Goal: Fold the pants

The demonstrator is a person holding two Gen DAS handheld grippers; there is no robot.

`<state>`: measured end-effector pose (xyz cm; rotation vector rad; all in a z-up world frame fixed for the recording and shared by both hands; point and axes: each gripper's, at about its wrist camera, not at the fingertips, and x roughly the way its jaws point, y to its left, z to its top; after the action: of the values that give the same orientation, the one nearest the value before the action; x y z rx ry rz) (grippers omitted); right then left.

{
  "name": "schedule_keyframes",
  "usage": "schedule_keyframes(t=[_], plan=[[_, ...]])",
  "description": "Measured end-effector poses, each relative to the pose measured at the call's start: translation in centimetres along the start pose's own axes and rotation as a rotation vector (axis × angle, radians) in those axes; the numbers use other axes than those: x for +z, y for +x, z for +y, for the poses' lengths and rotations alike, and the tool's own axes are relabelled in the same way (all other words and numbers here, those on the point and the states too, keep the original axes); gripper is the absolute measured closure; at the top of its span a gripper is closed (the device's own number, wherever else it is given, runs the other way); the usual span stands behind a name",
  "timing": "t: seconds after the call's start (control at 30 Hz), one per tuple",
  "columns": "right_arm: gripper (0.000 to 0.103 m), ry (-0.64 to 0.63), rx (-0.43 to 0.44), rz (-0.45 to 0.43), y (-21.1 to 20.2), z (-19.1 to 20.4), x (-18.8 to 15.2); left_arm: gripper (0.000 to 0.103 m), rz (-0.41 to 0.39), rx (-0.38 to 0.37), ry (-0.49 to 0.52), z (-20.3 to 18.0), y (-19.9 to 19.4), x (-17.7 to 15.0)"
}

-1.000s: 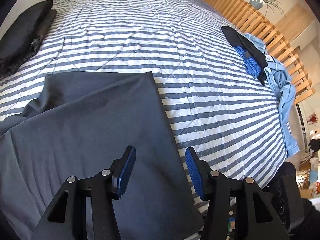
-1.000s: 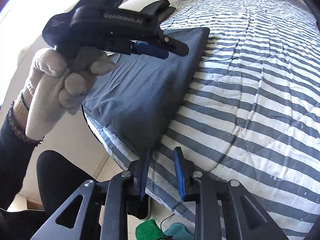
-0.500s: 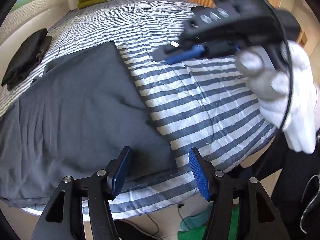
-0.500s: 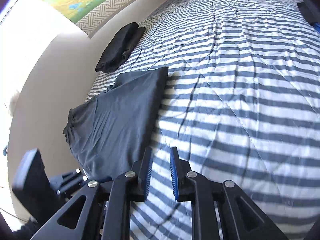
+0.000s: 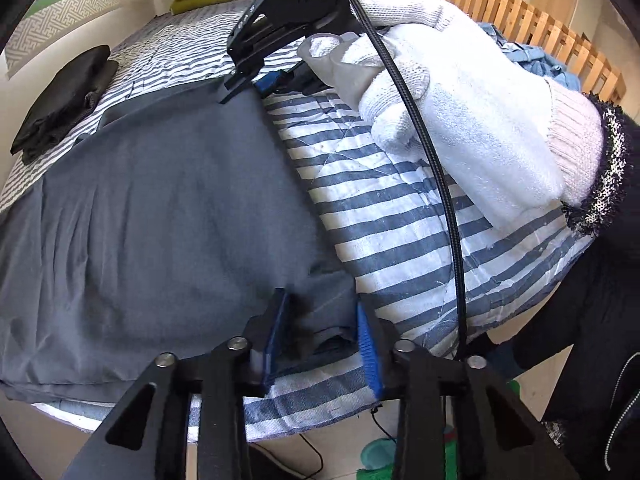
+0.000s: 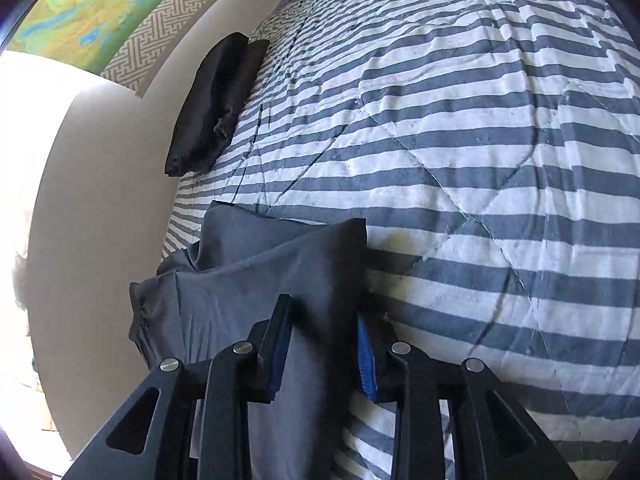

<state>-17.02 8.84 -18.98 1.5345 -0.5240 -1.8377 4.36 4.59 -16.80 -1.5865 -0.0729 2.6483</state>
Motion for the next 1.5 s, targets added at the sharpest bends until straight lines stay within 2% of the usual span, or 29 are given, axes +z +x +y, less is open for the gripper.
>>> schedule_keyframes(t=[0.03,0.13,0.23,0.5,0.63,0.83,0.97,1.03,1.1,1.17,1.27,1.37,1.5], plan=[[0.093,0.007,0.003,0.009,0.4,0.0,0.4,0.089,-0.002,-0.012,-0.019,0.4,-0.2,0.0],[0.1,-0.004,-0.021,0.02,1.0,0.6,0.9,0.096,-0.006,-0.072,-0.092,1.9,-0.7,-0.2],[0.1,-0.03,-0.035,0.001,0.4,1.5,0.7,0.097,-0.018,-0.11,-0.131,2.5,-1.8,-0.3],[0.101,0.02,0.004,-0.048,-2.3,2.3,1.0,0.098,-0.078,-0.158,-0.147,2.0,-4.9,0.8],[0.101,0.019,-0.002,-0.068,-4.2,2.4,0.6,0.098,-0.094,-0.18,-0.105,-0.5,-5.9,1.2],[0.101,0.092,-0.005,-0.117,-9.2,0.0,-0.8,0.098,-0.104,-0.327,-0.098,-4.0,-6.5,2.4],[0.101,0.123,-0.021,-0.198,-13.7,-1.9,-2.5,0.098,-0.105,-0.38,-0.017,-7.9,-6.1,3.4],[0.101,0.162,-0.054,-0.231,-15.1,-3.7,-3.8,0.098,-0.088,-0.396,0.029,-9.7,-5.3,3.5],[0.101,0.218,-0.101,-0.211,-15.2,-5.7,-4.6,0.098,-0.065,-0.413,0.045,-10.5,-4.7,3.2],[0.101,0.262,-0.125,-0.193,-15.2,-6.8,-5.3,0.098,-0.071,-0.426,0.042,-10.1,-5.1,2.9],[0.101,0.24,-0.133,-0.208,-16.1,-5.3,-5.3,0.098,-0.117,-0.418,0.008,-7.3,-7.3,2.6],[0.101,0.187,-0.136,-0.223,-16.8,-1.6,-4.4,0.098,-0.165,-0.398,-0.062,-2.9,-9.7,2.4],[0.101,0.085,-0.134,-0.229,-16.1,4.7,-3.4,0.098,-0.222,-0.327,-0.16,3.6,-12.4,1.5]])
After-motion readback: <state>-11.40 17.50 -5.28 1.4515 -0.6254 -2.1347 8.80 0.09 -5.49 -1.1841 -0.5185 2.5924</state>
